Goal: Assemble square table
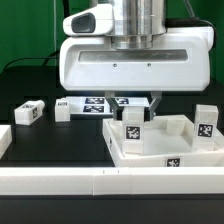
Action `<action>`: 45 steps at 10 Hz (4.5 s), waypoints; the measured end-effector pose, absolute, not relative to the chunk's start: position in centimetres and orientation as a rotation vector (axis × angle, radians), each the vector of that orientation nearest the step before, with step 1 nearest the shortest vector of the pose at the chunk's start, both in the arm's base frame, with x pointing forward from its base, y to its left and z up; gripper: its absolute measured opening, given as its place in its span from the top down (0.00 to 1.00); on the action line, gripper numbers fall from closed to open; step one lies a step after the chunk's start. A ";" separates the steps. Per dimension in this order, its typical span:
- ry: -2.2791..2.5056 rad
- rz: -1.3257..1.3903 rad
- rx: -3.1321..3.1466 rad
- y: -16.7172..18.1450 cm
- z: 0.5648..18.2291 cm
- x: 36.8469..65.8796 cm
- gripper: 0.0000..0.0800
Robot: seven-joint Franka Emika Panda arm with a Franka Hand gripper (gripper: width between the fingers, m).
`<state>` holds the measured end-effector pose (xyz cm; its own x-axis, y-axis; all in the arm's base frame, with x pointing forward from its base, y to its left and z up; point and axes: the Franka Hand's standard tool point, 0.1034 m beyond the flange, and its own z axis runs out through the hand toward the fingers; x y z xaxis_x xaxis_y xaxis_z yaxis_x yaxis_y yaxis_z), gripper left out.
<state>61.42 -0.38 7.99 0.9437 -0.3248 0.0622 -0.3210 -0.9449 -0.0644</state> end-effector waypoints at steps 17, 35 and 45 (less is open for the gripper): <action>0.115 -0.120 -3.094 -0.5 8.0 61.5 0.19; 0.104 -0.135 -3.121 -0.2 7.9 61.4 0.64; 1.135 -0.105 -2.867 0.1 7.8 61.2 0.31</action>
Offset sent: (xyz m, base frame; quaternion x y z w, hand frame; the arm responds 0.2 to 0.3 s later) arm 0.0020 0.0051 -0.0031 -0.0466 -0.0253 0.2687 0.9618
